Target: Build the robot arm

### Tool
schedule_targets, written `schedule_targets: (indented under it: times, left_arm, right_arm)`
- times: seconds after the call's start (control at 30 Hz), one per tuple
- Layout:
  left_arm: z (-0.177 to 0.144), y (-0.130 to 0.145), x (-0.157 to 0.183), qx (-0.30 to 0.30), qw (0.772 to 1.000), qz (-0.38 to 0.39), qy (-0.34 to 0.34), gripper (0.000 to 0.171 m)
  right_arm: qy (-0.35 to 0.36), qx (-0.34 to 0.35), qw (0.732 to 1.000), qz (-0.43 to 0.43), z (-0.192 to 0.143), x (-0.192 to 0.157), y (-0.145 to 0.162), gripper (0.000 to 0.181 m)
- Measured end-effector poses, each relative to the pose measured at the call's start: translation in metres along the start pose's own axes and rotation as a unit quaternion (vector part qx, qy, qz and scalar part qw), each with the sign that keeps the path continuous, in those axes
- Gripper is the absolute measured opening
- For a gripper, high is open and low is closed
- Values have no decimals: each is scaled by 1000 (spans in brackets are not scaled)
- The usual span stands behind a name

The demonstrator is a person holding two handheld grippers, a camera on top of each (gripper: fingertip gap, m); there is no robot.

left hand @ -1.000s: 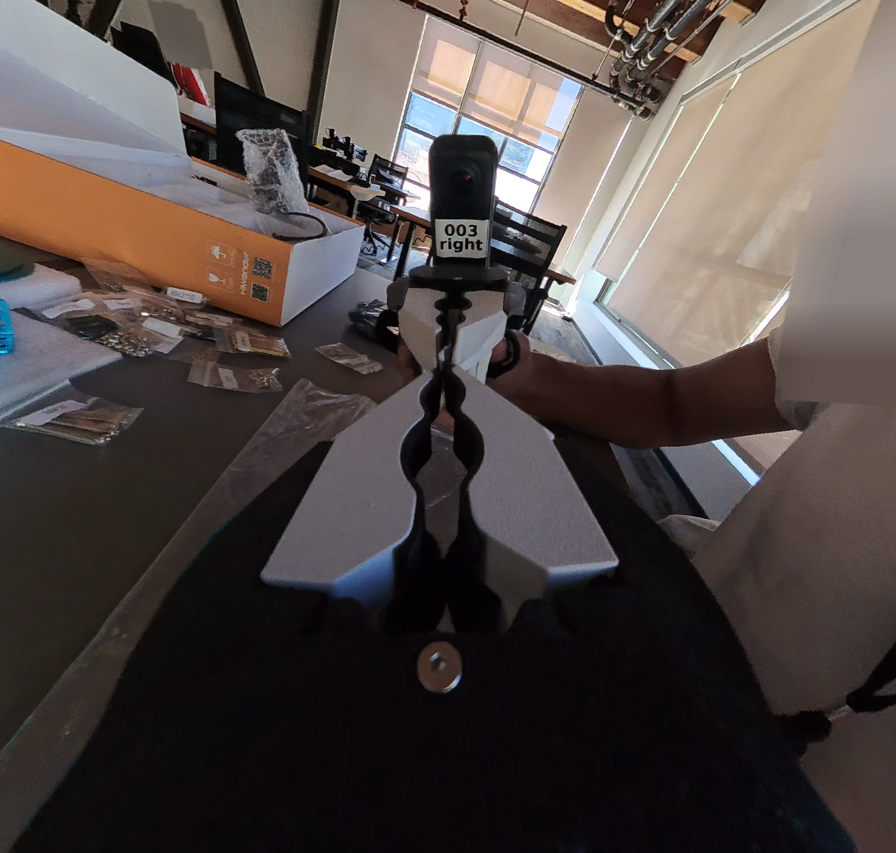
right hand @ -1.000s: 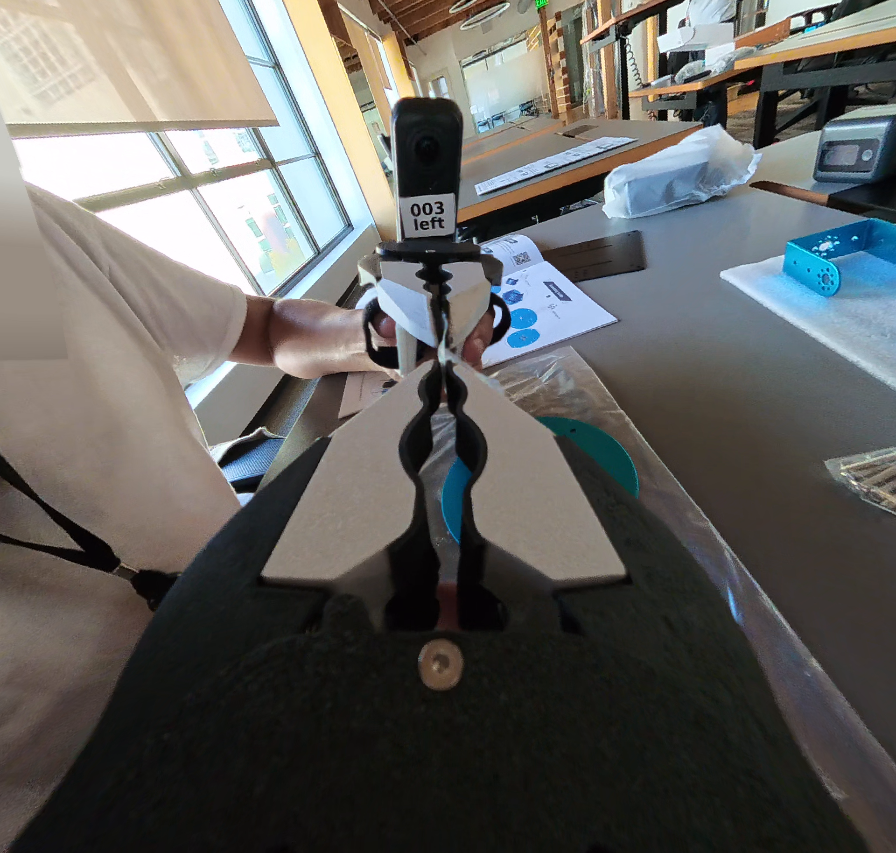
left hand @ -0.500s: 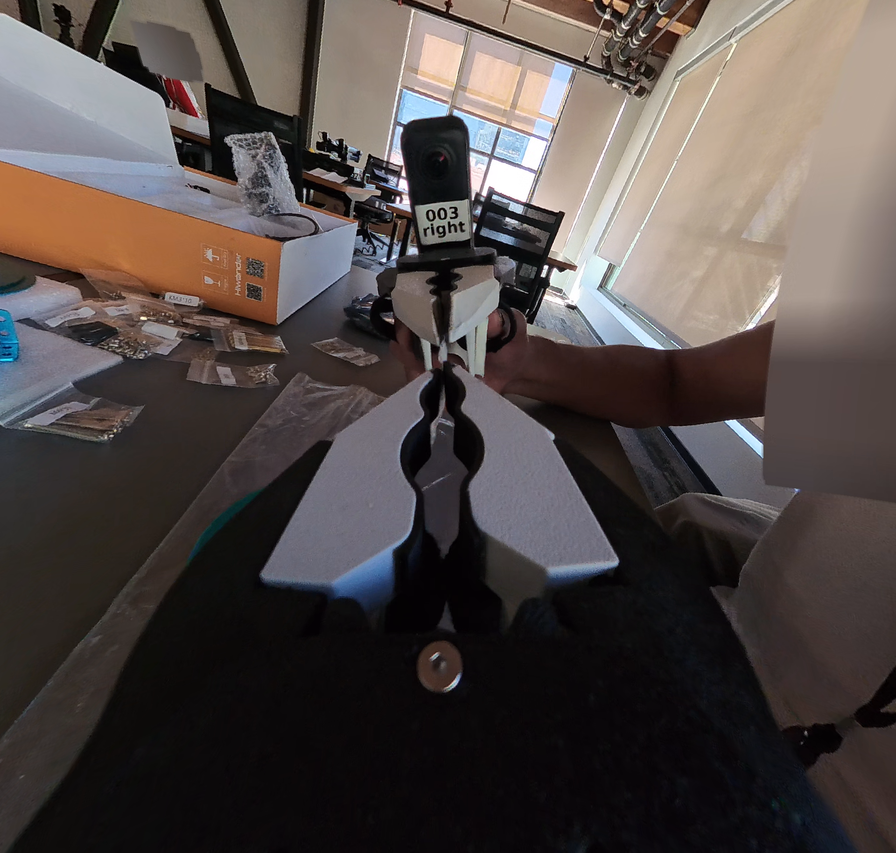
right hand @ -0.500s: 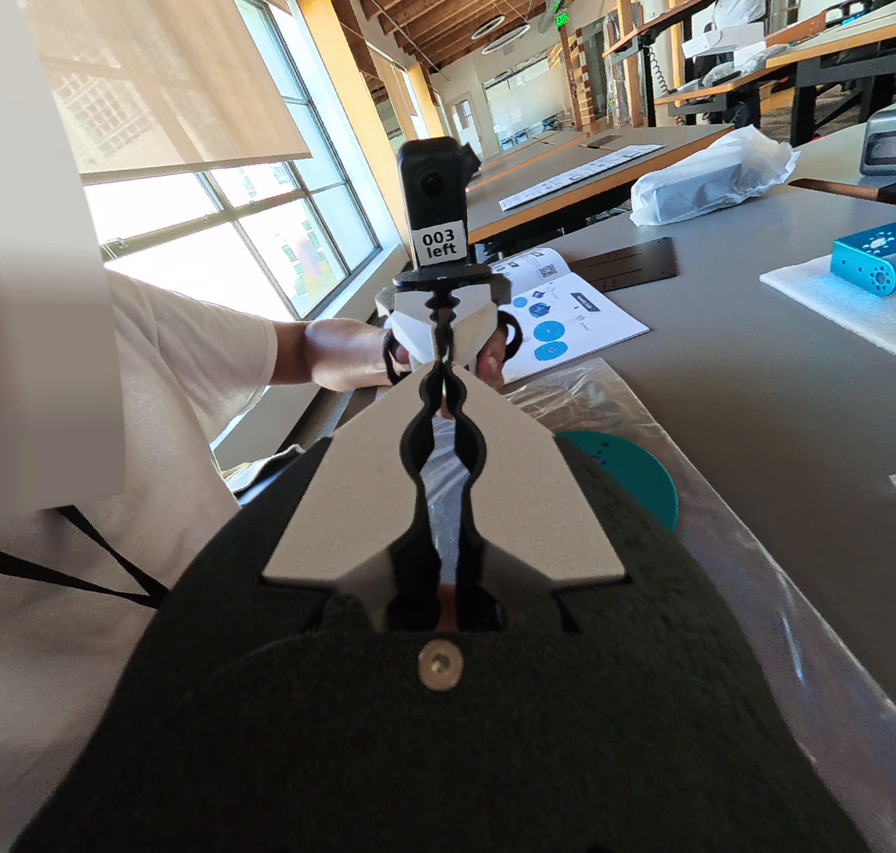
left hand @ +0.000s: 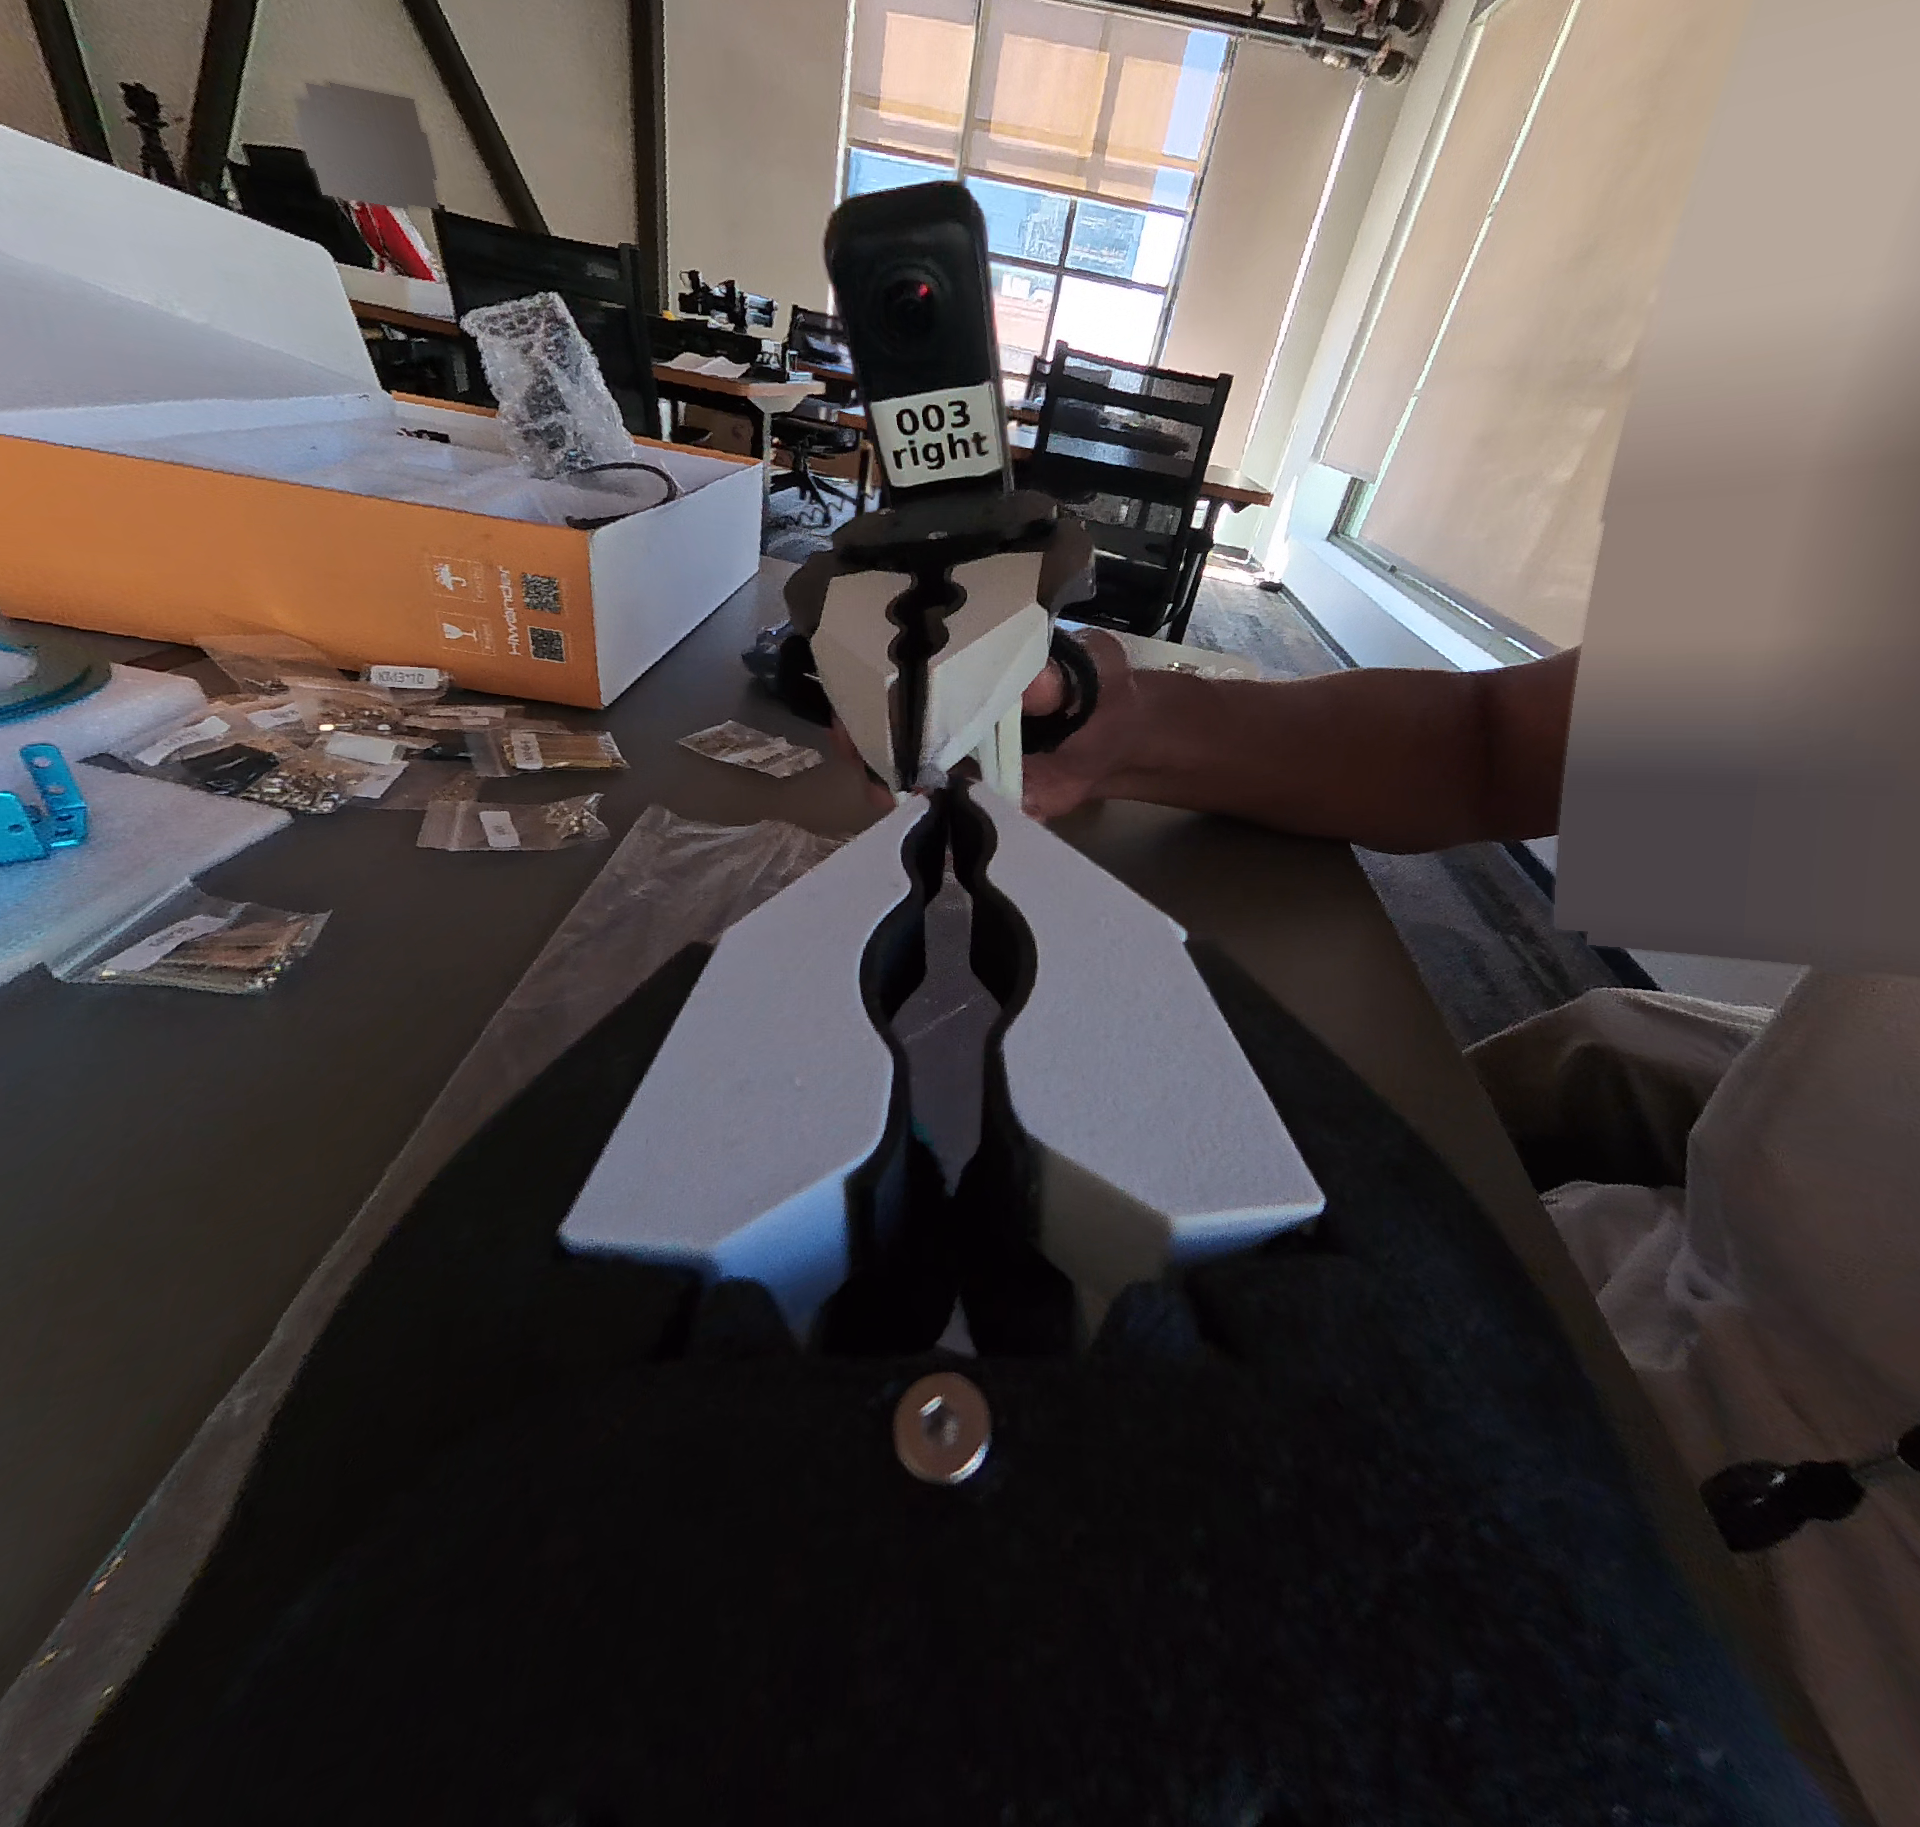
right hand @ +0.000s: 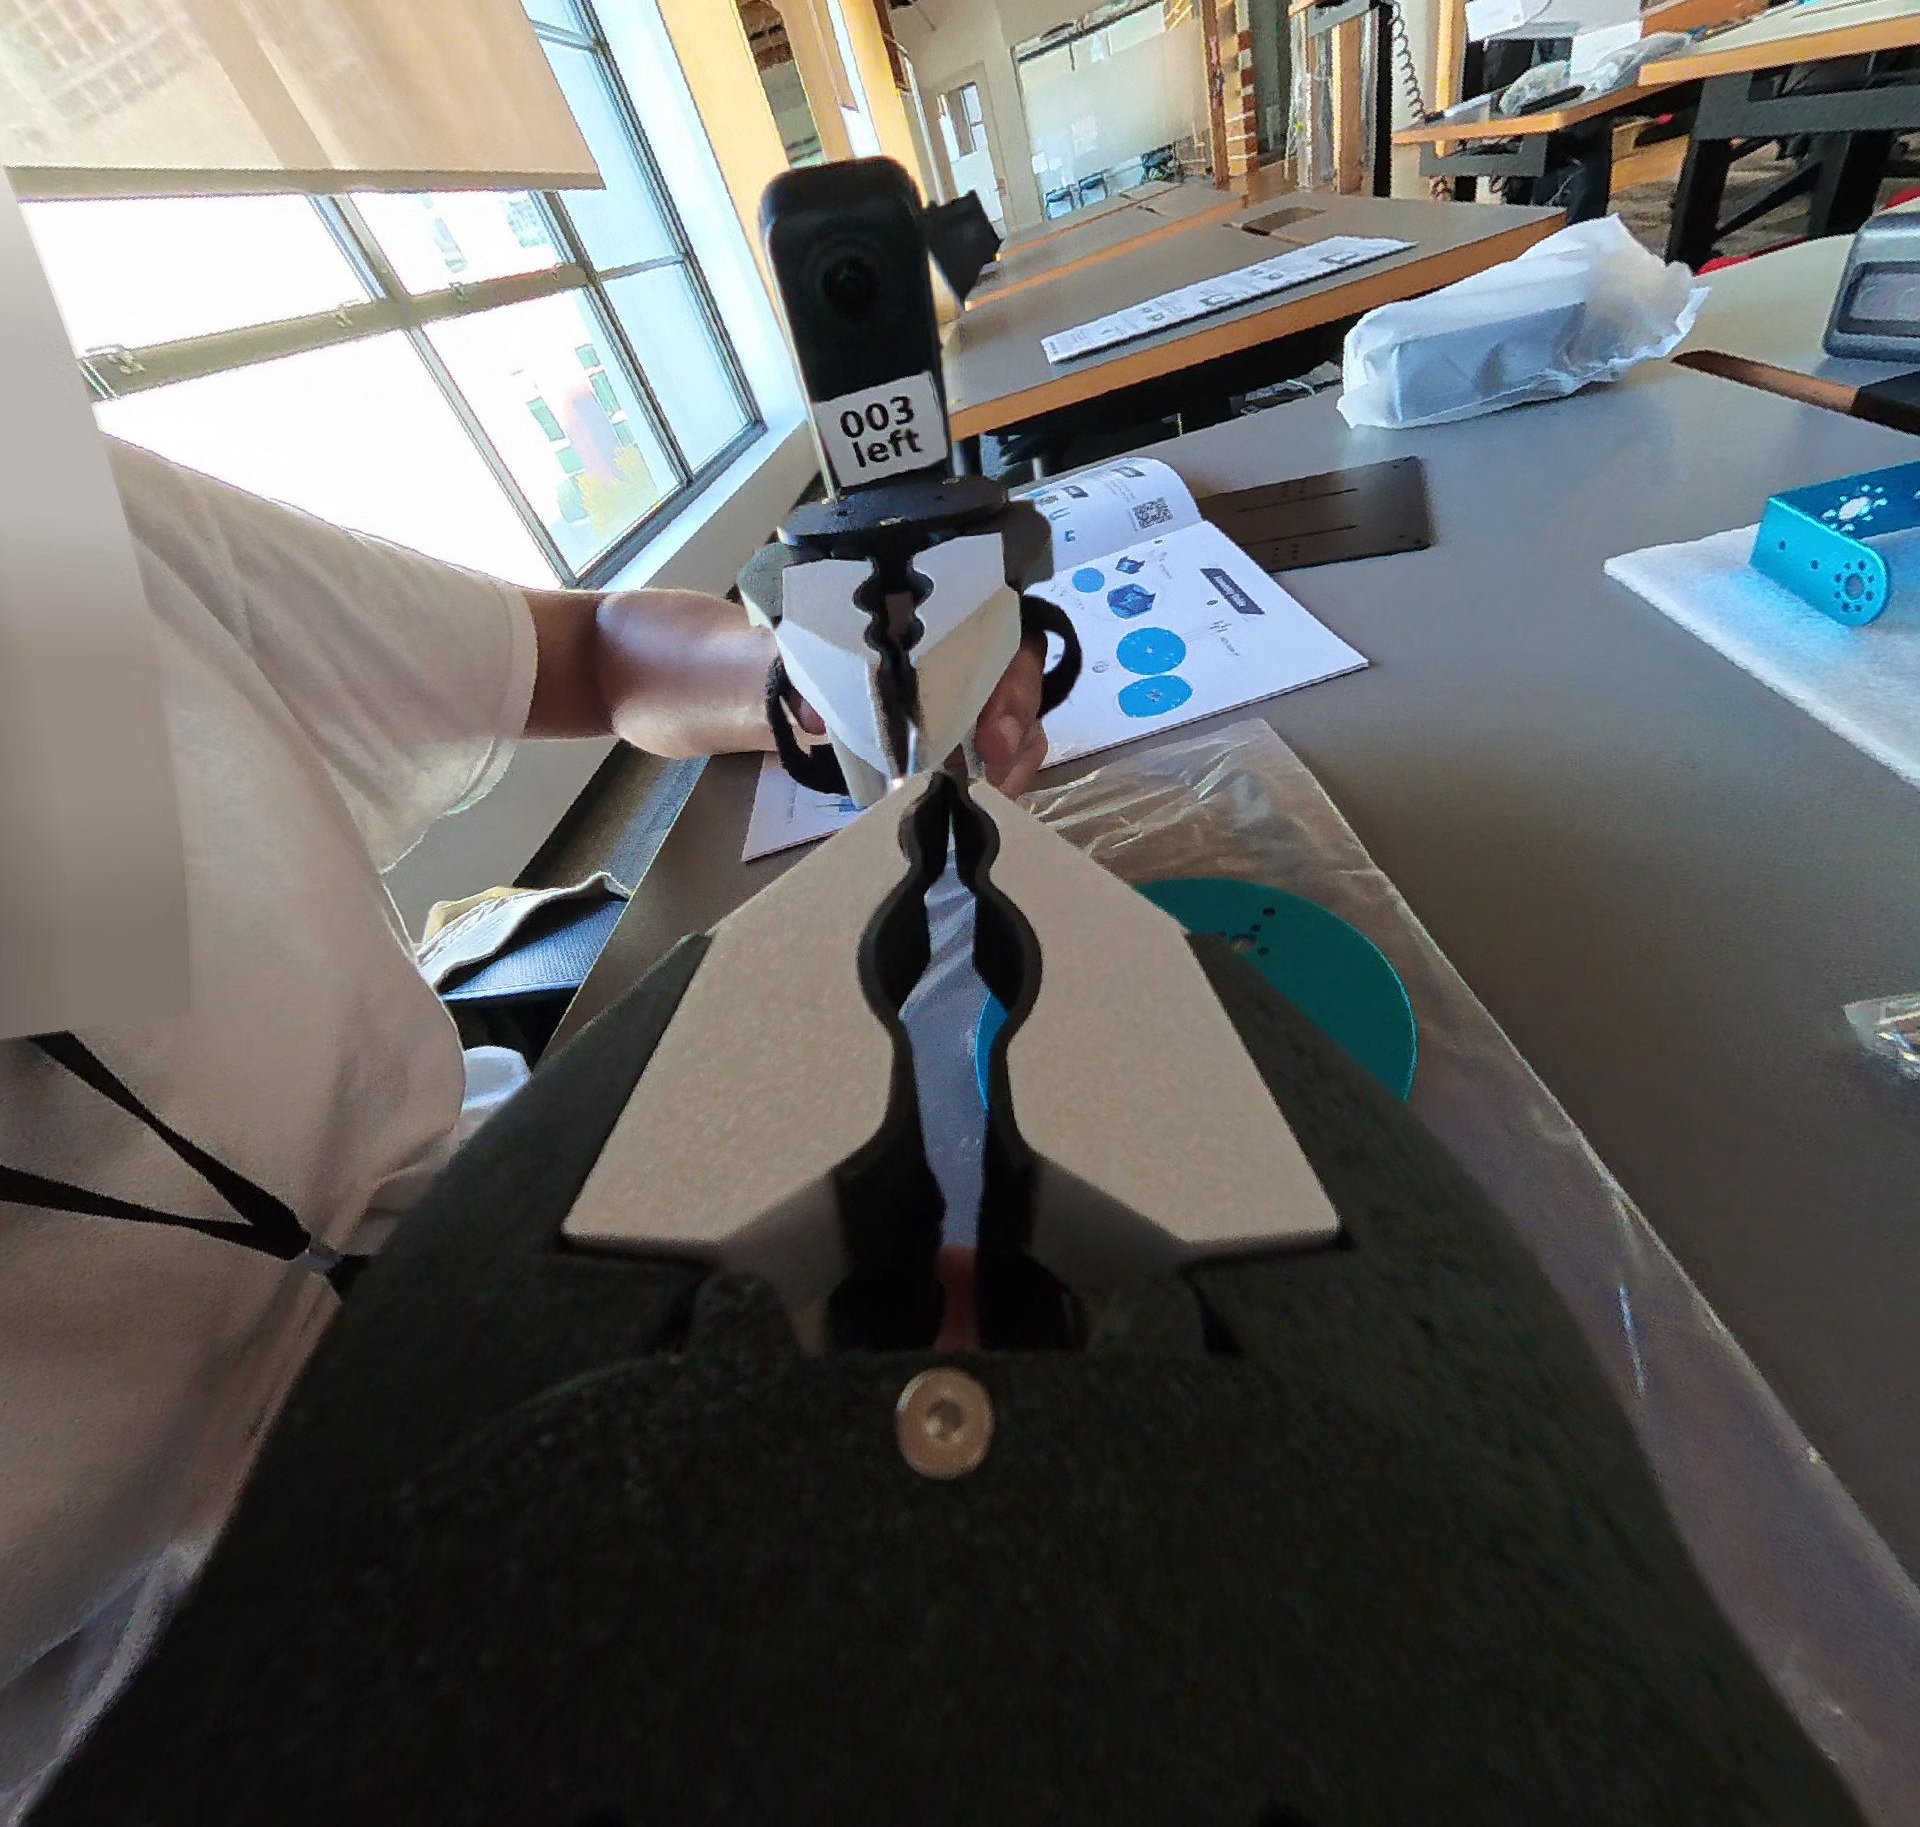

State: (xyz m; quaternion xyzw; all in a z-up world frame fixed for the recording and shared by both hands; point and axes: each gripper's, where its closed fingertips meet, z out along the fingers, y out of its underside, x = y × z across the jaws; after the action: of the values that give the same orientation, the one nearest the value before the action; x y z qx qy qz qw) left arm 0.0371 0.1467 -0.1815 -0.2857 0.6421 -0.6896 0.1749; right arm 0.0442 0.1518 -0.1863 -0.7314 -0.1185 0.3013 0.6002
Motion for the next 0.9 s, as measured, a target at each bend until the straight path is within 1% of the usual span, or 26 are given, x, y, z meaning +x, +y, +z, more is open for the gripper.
schedule_targets:
  times: [0.1,0.3,0.47,0.77,0.9]
  left_arm:
    - [-1,4,-8,-10,1000,-2,-20,0]
    - [-2,5,-11,-13,1000,-6,-24,0]
    - [-2,5,-12,-13,1000,-8,-25,0]
    - [-1,8,-11,-19,1000,-3,-24,0]
    - [-2,7,-13,-18,999,0,-29,0]
  right_arm:
    - [-4,14,1000,2,-3,-1,-5,0]
    - [-11,8,1000,3,0,-4,-2,0]
    - [0,-2,1000,-12,3,-4,0,0]
    - [16,1,1000,-17,3,1,-1,0]
    - [11,-4,1000,-13,2,0,1,0]
